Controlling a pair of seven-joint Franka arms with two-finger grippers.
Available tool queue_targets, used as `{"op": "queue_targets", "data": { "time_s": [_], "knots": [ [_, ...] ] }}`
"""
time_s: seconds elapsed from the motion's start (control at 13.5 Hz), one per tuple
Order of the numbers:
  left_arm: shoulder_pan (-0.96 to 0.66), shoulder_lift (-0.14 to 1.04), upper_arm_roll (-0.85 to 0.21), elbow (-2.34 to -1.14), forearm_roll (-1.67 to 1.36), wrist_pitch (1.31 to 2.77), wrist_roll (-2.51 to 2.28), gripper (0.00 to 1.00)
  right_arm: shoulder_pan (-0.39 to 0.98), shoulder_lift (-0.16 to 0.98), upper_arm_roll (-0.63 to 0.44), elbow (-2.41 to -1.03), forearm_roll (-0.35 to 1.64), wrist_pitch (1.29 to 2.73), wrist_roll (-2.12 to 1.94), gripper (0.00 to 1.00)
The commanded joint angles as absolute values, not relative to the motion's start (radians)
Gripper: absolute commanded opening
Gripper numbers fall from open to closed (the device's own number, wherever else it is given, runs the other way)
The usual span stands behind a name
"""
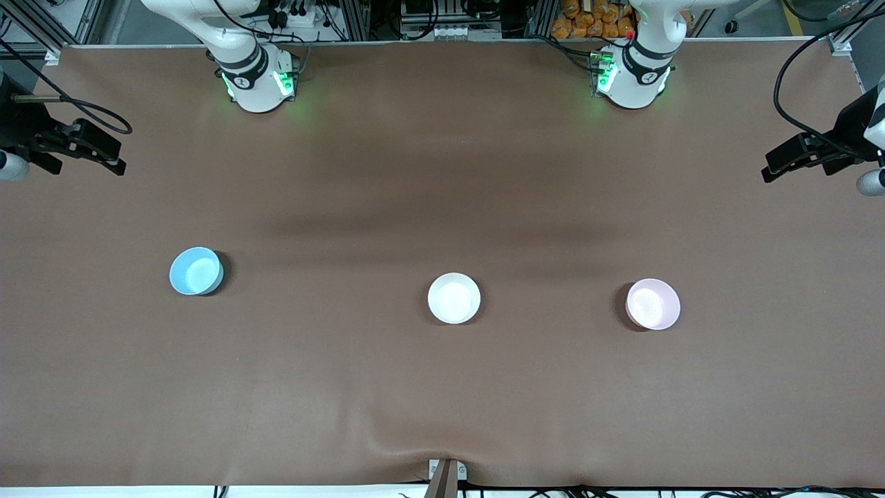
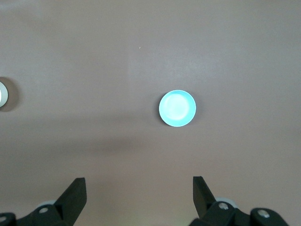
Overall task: Stack pink and blue bowls on white bowl
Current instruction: 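Move the left gripper toward the pink bowl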
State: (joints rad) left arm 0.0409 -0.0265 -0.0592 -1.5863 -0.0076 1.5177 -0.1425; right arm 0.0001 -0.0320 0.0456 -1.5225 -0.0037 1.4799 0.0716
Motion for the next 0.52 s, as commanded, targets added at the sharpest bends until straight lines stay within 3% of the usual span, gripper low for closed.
{"op": "queue_targets", "data": {
  "time_s": [0.0,0.44],
  "knots": [
    [0.048,-0.066,-0.058,-1.618,-0.015,1.508,-0.127,1.0,-0.014,-0.023,0.048,-1.502,0.014,1.474,0.067,1.0],
    [0.058,-0.064,-0.058,-1.634,-0.015,1.519,-0.126,1.0,-0.025,-0.023,0.048,-1.503,0.014,1.471,0.067,1.0]
  ]
}}
